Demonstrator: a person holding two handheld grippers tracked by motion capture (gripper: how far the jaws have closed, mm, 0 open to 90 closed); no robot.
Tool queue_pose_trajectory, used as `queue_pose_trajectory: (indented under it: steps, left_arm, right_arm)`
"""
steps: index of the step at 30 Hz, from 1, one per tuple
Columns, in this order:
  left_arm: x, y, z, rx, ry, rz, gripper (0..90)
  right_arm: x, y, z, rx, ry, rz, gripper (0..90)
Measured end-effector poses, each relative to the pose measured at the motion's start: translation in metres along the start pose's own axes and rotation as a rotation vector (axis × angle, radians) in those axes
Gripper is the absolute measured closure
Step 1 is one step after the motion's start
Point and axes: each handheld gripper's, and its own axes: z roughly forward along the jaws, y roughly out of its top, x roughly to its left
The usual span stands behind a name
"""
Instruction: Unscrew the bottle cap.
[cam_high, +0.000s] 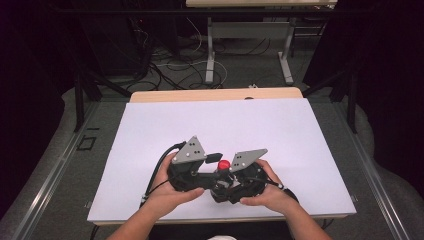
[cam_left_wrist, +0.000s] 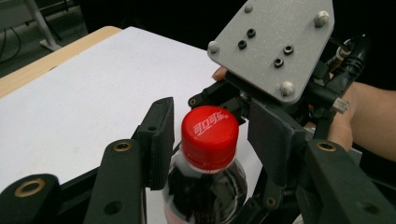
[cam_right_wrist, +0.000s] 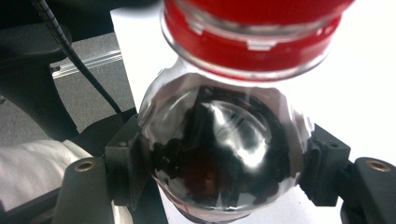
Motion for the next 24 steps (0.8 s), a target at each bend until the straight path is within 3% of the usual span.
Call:
queue_pose_trajectory:
  steps: [6,11,15,20,24]
  left_arm:
    - [0.014,-0.004,0.002,-0.013,-0.106,-0.015,54.3]
    - [0.015,-0.006,0.01,-0.013,-0.122,-0.014,57.1]
    - [0.011,-0.005,0.015,-0.018,-0.086,-0.019,61.2]
    - [0.003,-0.006,0.018,-0.02,0.009,-0.037,61.9]
    - [0.003,-0.005,0.019,-0.018,0.021,-0.063,61.6]
  right_arm:
    - [0.002,0.001,0.0,-0.001,0.019,-0.012,29.9]
    - [0.004,0.001,0.002,0.025,0.021,-0.015,29.9]
    - [0.004,0.0,0.005,0.029,0.032,-0.003,29.9]
    - [0.002,-0.001,0.007,0.032,-0.02,0.005,30.0]
    - [0.002,-0.001,0.007,0.029,-0.033,0.013,30.0]
